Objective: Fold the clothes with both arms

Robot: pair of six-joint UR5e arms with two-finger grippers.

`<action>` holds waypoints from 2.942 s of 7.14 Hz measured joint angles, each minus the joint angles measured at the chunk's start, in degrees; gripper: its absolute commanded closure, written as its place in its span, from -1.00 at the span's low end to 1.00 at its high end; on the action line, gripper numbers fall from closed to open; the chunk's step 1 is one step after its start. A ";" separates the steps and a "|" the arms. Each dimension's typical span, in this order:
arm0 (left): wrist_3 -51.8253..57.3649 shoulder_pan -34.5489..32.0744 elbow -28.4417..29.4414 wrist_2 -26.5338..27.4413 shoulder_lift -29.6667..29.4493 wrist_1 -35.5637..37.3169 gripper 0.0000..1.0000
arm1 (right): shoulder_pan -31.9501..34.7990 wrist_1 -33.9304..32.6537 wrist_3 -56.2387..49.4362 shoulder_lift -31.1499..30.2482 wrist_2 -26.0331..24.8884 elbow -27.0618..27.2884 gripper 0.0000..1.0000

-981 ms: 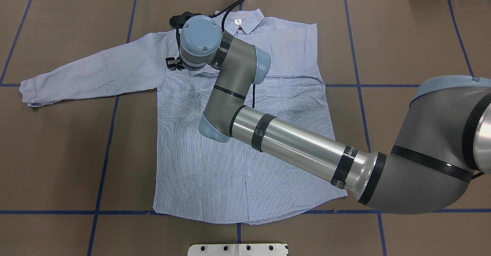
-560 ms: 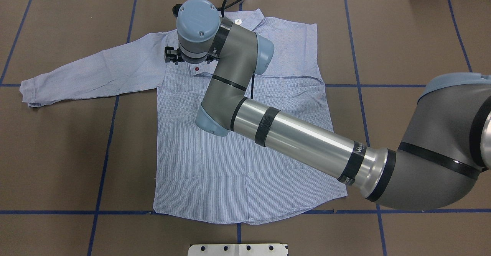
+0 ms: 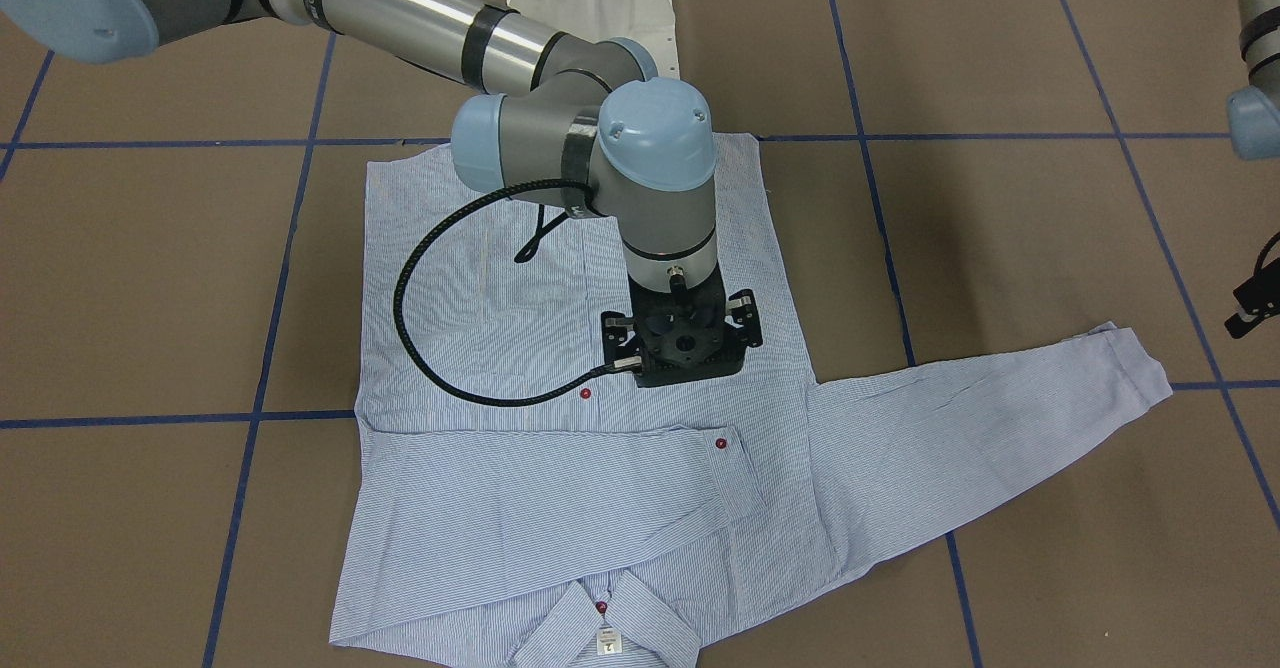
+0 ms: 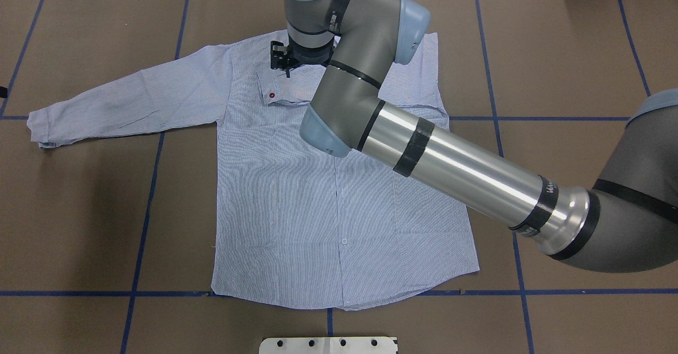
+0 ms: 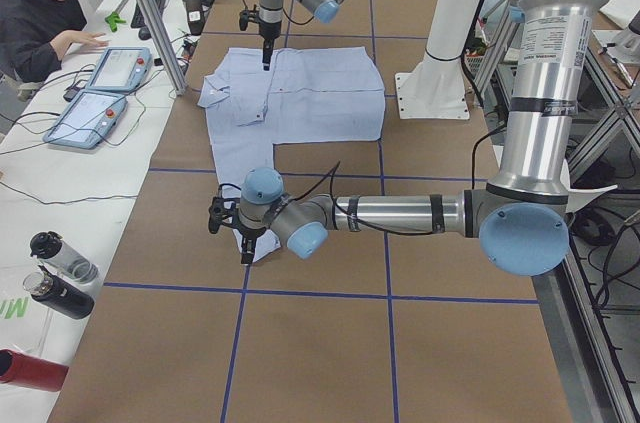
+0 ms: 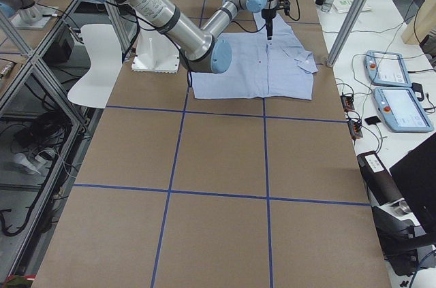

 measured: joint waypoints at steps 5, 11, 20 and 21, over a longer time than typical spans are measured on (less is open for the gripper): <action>-9.03 8.04 6.23 9.01 0.11 -9.78 -0.60 | 7.99 -8.20 -7.95 -13.40 8.57 15.91 -0.99; -9.15 10.43 6.62 10.65 0.33 -9.85 -0.23 | 8.41 -7.92 -8.02 -15.77 8.70 17.44 -0.99; -9.17 10.36 5.53 10.35 0.45 -9.37 1.00 | 8.64 -7.78 -9.11 -19.04 8.76 19.94 -0.99; -9.15 10.28 4.49 10.07 0.35 -8.85 1.00 | 8.76 -7.79 -9.43 -19.79 8.77 20.53 -0.99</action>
